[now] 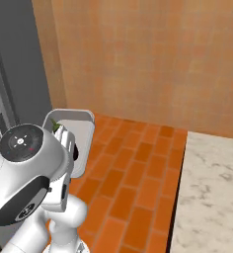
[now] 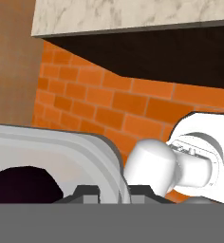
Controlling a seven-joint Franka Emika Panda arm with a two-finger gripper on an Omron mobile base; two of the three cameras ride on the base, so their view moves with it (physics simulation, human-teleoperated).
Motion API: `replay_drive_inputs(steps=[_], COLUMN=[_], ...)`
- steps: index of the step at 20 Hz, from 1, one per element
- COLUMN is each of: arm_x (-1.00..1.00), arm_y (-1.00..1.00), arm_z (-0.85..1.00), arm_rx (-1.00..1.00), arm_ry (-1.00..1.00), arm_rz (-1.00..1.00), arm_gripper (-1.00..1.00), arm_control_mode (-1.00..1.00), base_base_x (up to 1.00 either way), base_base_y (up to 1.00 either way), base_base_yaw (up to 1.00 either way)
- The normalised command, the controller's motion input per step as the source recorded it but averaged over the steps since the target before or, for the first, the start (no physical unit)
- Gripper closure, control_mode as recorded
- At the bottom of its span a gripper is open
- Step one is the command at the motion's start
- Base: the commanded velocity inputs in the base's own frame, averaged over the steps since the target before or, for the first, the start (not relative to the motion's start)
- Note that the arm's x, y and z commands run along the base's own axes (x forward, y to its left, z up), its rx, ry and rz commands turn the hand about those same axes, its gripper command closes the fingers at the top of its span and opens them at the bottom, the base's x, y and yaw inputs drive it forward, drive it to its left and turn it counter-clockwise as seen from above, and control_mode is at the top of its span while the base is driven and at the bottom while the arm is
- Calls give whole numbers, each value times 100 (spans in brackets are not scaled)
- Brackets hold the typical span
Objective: Take the meat container that has the shrimp and place it on the second highest rack of the freezer. Then take the vegetable container that has the eggplant and lemon and place it on the highest rack of the freezer.
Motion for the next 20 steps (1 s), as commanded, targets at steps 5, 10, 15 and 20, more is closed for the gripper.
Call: replay_drive_inputs(steps=[5,10,15,20], arm_x=[0,0,0,0], arm_y=[0,0,0,0], arm_z=[0,0,0,0], arm_rx=[0,0,0,0], arm_ry=[0,0,0,0], arm_rz=[0,0,0,0], arm_gripper=[100,100,100,100], arm_control_mode=[100,100,100,100], base_base_x=[88,80,62,66], base_base_y=[-24,-25,-85,-59], base_base_yaw=[-2,0,0,7])
